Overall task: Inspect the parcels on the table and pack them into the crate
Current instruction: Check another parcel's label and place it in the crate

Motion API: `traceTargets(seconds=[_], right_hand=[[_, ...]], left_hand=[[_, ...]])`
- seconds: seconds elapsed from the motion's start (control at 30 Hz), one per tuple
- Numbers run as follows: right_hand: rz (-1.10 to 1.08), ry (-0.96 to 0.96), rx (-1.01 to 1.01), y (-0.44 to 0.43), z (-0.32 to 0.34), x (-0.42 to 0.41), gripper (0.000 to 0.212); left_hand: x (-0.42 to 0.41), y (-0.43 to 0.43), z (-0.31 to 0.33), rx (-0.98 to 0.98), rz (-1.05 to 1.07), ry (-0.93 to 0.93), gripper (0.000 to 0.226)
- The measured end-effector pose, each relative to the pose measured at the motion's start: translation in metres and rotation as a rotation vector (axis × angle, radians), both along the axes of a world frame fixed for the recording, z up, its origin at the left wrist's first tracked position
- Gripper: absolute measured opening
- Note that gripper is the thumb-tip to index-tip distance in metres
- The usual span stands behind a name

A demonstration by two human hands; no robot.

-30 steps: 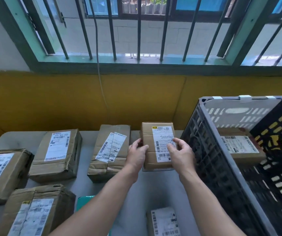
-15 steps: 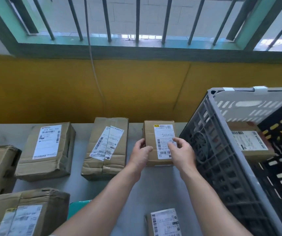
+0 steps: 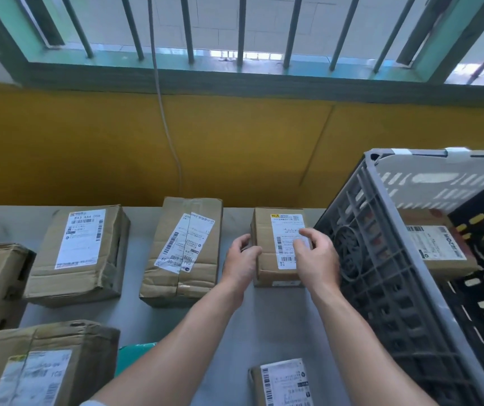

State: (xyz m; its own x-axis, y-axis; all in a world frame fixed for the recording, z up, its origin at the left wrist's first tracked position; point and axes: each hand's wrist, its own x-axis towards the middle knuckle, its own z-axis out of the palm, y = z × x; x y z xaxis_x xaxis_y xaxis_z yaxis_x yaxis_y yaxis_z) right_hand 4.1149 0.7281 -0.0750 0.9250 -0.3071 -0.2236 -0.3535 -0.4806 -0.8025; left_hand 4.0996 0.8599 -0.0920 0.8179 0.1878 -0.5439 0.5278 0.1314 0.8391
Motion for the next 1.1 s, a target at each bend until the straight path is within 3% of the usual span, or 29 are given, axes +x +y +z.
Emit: traceTargets(seconds=[0.1,0.23,0.4,0.5,0.57,0.63,0.83,1.0,1.1], right_hand=[[0.063,-0.126,-0.003,0.023,0.006,-0.002,0.029],[0.175,-0.114,0.061,0.061,0.004,-0.011,0.028],[0.362,0.140,0.126,0.101,-0.009,-0.030,0.047],[0.389,0.281,0.149,0.111,-0.015,-0.039,0.058],[0.395,0.332,0.163,0.118,-0.016,-0.044,0.051],[0.391,0.373,0.192,0.122,-0.017,-0.048,0.046],[0.378,0.341,0.265,0.124,-0.012,-0.053,0.028],[0.304,0.203,0.443,0.111,0.004,-0.050,0.020],[0.204,0.153,0.585,0.103,0.018,-0.046,0.014]], left_hand=[[-0.005,0.015,0.007,0.084,0.058,-0.105,0.028],[-0.011,0.049,0.022,0.140,0.183,-0.237,0.026],[-0.025,0.108,0.023,0.386,0.286,-0.209,0.022],[-0.027,0.133,0.013,0.504,0.277,-0.043,0.042],[-0.032,0.145,0.005,0.453,0.220,0.064,0.059],[-0.039,0.149,-0.001,0.390,0.166,0.118,0.063],[-0.049,0.156,-0.008,0.261,0.145,0.056,0.042],[-0.046,0.150,0.013,0.207,0.165,-0.027,0.040],[-0.046,0.139,0.028,0.156,0.174,-0.102,0.024]])
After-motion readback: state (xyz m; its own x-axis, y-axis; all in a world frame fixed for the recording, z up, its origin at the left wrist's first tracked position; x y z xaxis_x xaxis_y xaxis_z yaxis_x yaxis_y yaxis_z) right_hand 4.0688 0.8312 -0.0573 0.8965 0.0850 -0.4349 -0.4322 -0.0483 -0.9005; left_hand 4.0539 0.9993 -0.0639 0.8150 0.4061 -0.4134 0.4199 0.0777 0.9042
